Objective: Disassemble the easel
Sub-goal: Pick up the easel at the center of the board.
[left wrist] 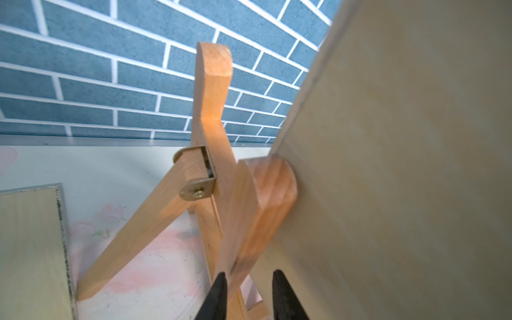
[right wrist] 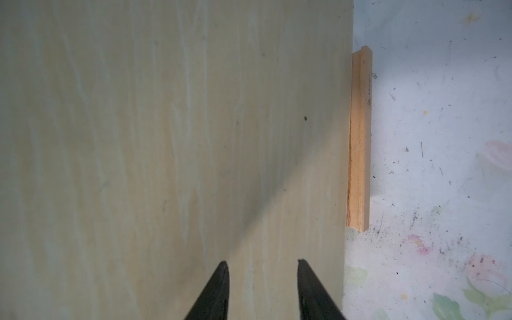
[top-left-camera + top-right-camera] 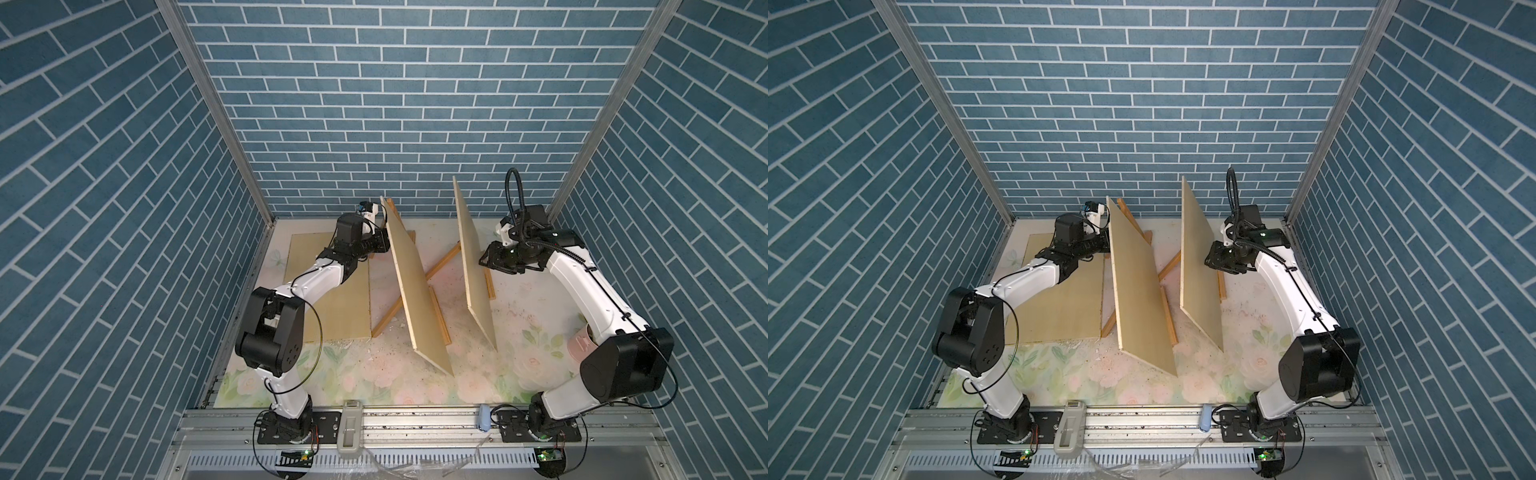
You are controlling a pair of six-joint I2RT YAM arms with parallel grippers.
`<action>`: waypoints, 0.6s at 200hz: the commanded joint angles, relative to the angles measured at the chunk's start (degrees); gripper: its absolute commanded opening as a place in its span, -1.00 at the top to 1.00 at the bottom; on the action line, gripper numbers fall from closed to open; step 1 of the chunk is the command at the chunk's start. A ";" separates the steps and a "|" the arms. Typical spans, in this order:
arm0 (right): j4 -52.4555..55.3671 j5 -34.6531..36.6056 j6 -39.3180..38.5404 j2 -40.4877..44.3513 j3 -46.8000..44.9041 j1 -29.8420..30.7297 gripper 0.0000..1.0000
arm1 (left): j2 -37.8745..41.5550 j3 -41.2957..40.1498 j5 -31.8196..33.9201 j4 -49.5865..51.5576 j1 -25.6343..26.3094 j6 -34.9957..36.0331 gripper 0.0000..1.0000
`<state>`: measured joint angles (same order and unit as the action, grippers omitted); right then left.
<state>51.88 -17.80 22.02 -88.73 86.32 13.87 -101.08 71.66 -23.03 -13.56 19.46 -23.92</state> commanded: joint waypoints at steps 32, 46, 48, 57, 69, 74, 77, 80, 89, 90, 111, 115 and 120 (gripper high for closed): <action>0.96 -0.57 -1.89 -1.40 2.78 0.28 0.16 | -1.53 1.73 2.79 1.46 0.30 1.18 0.38; 0.94 -0.89 -1.98 -1.57 2.67 0.28 0.17 | -1.53 1.81 2.74 1.09 0.40 1.07 0.37; 0.99 -0.91 -1.98 -1.61 2.68 0.35 0.16 | -1.52 1.82 2.73 1.13 0.44 1.07 0.37; 1.12 -1.09 -1.98 -1.73 2.69 0.34 0.17 | -1.58 1.79 2.79 0.79 0.57 0.92 0.36; 1.42 -1.18 -2.07 -2.04 2.93 0.29 0.17 | -1.47 1.47 2.78 0.15 0.79 0.78 0.36; 1.56 -1.18 -2.07 -2.16 3.04 0.29 0.17 | -1.45 1.42 2.83 -0.12 0.88 0.73 0.35; 1.63 -1.25 -2.07 -2.23 3.20 0.29 0.17 | -1.41 1.25 2.87 -0.29 0.86 0.68 0.35; 1.72 -1.27 -2.07 -2.31 3.28 0.28 0.17 | -1.35 1.18 2.90 -0.46 0.94 0.64 0.35; 1.95 -1.35 -2.01 -2.59 3.66 0.34 0.17 | -1.25 0.79 2.83 -1.11 1.09 0.37 0.35; 1.97 -1.36 -2.04 -2.64 3.71 0.31 0.17 | -1.24 0.78 2.87 -1.20 1.10 0.33 0.34; 2.35 -1.45 -1.98 -2.77 4.27 0.28 0.17 | -0.84 -0.42 2.89 -3.05 1.15 -0.76 0.33; 2.39 -1.36 -1.99 -2.84 4.29 0.29 0.17 | -0.87 -0.53 2.90 -3.26 1.17 -1.00 0.33; 2.45 -1.27 -1.98 -2.77 4.32 0.29 0.17 | -0.79 -0.84 2.91 -3.73 1.22 -1.15 0.32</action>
<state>52.29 -18.50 21.54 -91.20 88.75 13.87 -102.02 72.03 -20.53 -14.22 20.21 -24.03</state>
